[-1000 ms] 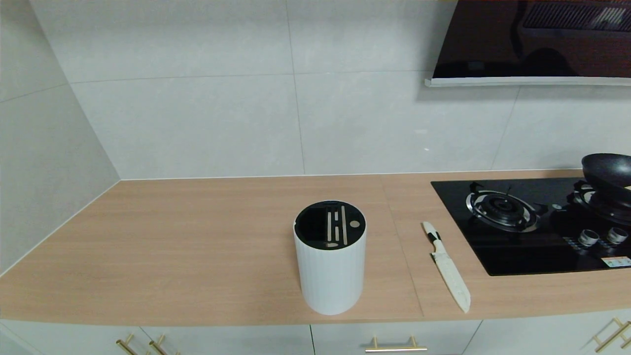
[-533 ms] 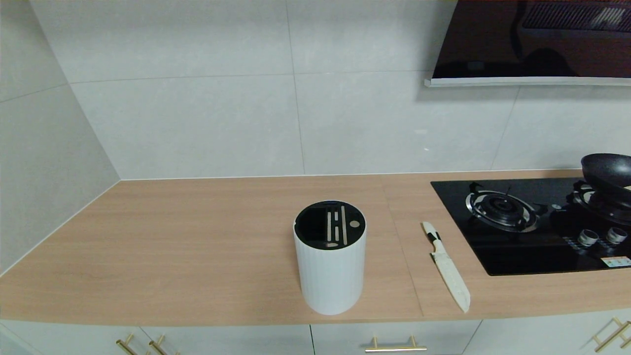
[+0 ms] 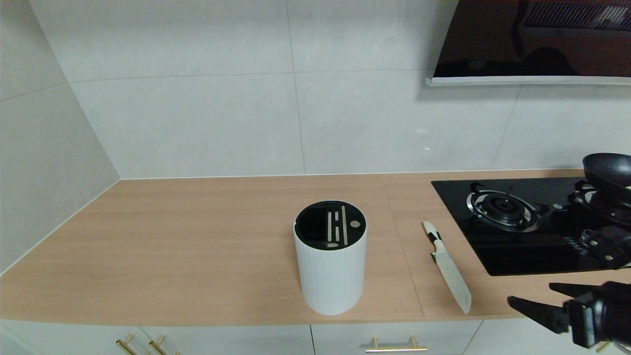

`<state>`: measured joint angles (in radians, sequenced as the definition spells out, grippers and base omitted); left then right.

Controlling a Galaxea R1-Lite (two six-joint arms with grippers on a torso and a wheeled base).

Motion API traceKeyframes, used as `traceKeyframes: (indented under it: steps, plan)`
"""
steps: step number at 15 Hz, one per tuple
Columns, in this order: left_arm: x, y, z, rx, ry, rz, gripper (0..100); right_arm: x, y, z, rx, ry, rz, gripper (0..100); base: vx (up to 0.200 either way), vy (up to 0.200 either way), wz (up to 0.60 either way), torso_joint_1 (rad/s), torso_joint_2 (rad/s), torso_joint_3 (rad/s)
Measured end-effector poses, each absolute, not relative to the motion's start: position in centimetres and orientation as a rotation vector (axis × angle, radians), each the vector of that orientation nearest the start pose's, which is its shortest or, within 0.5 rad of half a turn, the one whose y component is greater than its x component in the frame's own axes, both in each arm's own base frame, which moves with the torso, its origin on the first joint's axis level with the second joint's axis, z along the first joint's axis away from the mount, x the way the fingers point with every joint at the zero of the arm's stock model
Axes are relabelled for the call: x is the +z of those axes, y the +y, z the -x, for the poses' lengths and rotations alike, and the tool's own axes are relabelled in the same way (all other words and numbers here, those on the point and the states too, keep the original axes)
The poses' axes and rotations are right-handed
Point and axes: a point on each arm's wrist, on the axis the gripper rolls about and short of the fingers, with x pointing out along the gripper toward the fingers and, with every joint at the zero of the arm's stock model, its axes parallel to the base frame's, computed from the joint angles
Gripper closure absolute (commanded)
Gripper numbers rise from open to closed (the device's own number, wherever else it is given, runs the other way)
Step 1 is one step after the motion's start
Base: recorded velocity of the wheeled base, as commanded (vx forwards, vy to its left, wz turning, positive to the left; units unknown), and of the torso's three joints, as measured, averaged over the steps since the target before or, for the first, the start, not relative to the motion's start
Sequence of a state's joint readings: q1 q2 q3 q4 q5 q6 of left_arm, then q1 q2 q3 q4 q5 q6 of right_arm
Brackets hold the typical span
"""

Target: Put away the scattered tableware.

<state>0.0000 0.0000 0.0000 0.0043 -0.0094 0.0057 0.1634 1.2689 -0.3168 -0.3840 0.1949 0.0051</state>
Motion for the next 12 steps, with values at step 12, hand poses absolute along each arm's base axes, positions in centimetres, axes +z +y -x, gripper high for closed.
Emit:
traceKeyframes:
  steps: [12]
  plan:
    - [7.5, 0.0, 2.3, -0.009, 0.004, -0.006, 0, 4.6, 7.9, -30.9, 0.203, 0.576, 0.109, 0, 0.0, 0.0, 0.0, 0.0, 0.0, 0.0]
